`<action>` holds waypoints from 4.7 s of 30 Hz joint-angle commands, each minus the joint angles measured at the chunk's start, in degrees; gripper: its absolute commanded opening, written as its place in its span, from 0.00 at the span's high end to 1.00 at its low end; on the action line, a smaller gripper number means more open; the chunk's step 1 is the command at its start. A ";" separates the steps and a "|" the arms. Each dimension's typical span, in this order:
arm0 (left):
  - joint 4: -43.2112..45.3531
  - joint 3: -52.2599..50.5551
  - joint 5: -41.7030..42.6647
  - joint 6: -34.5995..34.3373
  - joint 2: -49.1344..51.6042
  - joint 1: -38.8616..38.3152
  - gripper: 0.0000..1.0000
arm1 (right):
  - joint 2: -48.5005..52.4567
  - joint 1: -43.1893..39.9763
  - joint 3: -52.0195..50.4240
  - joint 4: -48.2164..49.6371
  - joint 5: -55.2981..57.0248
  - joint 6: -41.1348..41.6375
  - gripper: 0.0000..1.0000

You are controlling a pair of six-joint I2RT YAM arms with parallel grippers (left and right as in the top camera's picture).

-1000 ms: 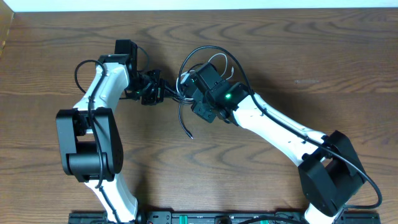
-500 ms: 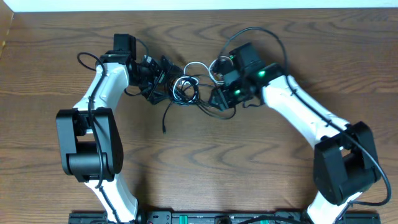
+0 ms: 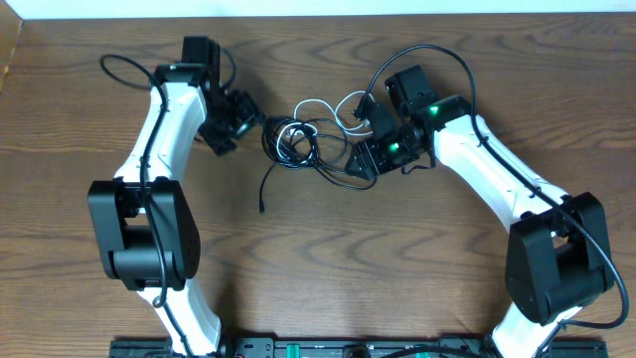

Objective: Untangle cables

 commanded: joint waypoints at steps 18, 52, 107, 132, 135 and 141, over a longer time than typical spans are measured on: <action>-3.37 -6.91 3.21 72.30 -0.63 -4.70 0.31 | -0.17 -10.43 0.02 -2.51 -1.05 0.76 0.41; 11.96 -16.15 7.19 80.85 -4.50 -11.39 0.40 | -0.15 -10.62 0.02 -3.30 1.60 0.72 0.20; 20.98 -15.41 -10.19 49.86 -6.25 -11.19 0.90 | -0.15 -17.57 -0.35 -11.67 2.86 -0.81 0.20; 2.19 -11.23 -0.98 33.79 1.95 -17.35 0.84 | -0.15 -17.25 -0.42 -11.65 2.86 -0.81 0.19; 0.04 -8.63 -1.22 31.26 -0.63 -17.35 0.83 | -0.15 -17.20 -0.42 -11.67 2.91 -0.85 0.19; -2.27 -7.98 -1.25 29.68 -8.48 -17.81 0.58 | -0.15 -17.22 -0.48 -11.69 3.80 -1.03 0.19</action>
